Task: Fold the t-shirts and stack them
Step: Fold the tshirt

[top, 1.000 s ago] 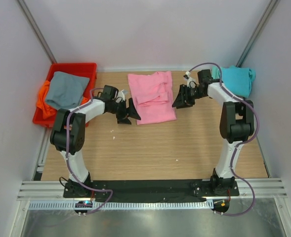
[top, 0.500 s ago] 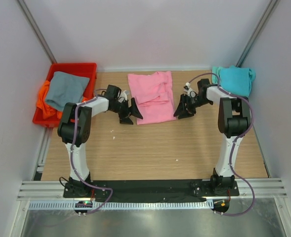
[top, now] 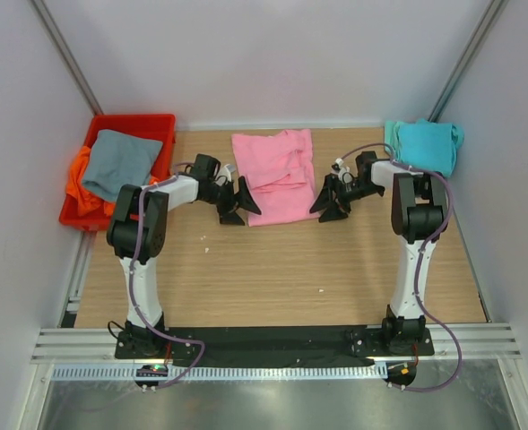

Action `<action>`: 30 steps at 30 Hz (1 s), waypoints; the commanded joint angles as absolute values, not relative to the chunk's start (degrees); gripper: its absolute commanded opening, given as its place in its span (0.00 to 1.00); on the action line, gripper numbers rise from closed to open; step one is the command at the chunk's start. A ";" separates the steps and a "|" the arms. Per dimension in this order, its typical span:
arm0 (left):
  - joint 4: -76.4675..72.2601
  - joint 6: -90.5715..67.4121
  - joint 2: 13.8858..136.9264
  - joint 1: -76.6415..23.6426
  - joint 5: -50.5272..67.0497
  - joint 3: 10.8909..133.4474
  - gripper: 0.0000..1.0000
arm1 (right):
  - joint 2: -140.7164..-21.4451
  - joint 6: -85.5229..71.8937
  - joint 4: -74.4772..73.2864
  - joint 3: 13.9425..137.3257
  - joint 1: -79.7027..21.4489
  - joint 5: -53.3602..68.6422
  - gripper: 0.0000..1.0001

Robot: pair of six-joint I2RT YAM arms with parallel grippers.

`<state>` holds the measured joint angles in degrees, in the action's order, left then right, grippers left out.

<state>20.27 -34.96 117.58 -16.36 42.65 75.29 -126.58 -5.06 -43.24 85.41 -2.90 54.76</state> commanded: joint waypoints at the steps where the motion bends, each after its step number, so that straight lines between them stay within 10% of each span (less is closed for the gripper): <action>1: 19.16 -34.89 120.32 -16.26 40.78 75.94 0.79 | -129.37 -7.55 -38.50 86.39 -3.16 52.56 0.63; 24: 17.49 -39.55 119.62 -18.10 35.60 71.81 0.53 | -128.93 -11.25 -32.78 82.35 -3.16 51.06 0.49; 30: 16.79 -39.29 119.88 -19.42 34.54 71.28 0.21 | -129.29 -11.51 -31.91 80.95 -3.16 51.50 0.24</action>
<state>16.14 -40.42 119.11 -18.24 39.44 72.88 -128.86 -12.99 -33.65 83.05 -2.52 57.76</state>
